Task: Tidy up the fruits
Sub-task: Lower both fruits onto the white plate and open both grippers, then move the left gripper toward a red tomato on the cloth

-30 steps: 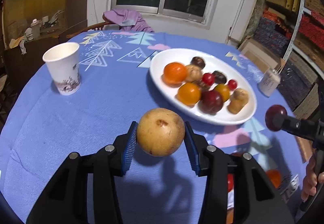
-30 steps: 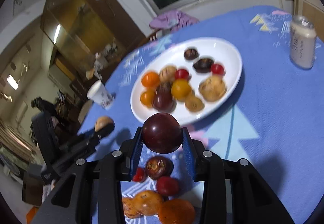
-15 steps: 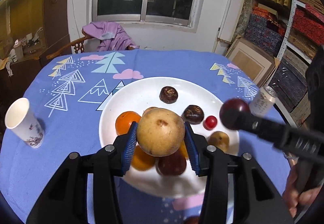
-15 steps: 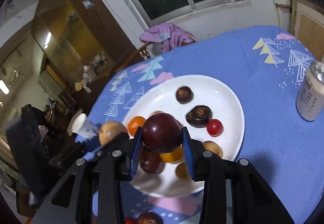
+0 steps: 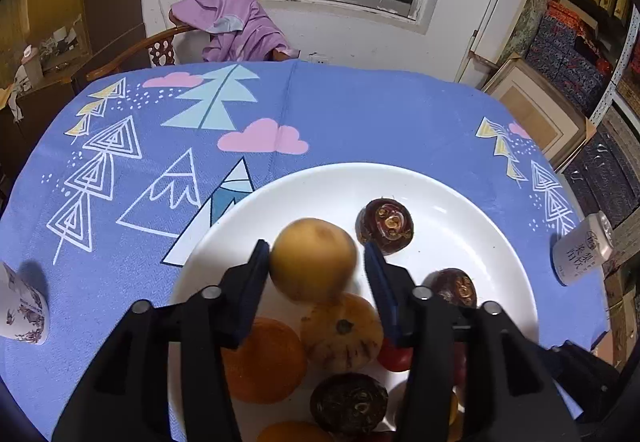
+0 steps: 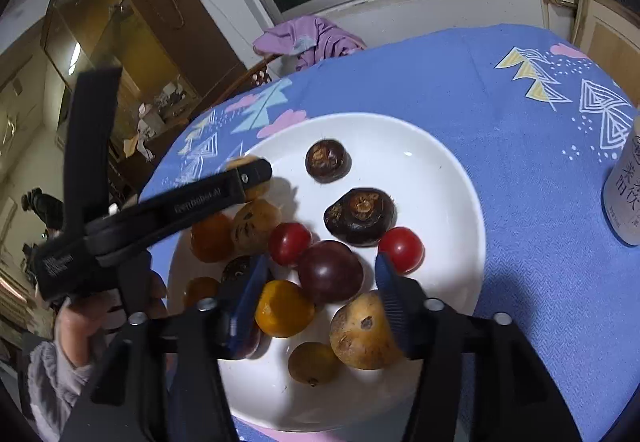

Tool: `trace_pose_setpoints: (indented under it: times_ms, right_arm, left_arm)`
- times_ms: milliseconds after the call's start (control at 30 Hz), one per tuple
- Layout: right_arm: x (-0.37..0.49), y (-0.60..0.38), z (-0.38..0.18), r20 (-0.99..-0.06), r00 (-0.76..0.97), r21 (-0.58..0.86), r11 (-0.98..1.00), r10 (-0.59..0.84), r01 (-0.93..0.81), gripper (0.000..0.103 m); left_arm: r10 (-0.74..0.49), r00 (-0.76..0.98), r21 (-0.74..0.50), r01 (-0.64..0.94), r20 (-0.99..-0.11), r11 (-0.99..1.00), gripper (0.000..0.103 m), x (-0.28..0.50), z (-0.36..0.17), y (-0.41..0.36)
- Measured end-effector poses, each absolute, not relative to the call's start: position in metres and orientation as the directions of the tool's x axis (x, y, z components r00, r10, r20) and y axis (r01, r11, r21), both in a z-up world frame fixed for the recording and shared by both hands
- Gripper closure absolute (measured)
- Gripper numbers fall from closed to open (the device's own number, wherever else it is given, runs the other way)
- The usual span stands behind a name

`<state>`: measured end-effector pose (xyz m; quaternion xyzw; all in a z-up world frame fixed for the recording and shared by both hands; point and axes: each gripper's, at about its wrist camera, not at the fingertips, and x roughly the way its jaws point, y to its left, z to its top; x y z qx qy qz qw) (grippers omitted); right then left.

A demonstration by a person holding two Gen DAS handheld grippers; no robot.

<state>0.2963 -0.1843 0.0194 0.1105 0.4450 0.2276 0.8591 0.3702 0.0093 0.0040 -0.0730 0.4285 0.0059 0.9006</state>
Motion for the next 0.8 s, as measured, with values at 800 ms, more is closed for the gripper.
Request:
trace_pose_setpoints:
  times_ms: [800]
  right_arm:
    - [0.164,-0.32,0.014,-0.59,0.643,0.621,0.784,0.488,-0.026,0.009]
  left_arm:
    - [-0.109,0.726,-0.077,0.077,-0.68,0.994,0.014,0.102,0.002,0.012]
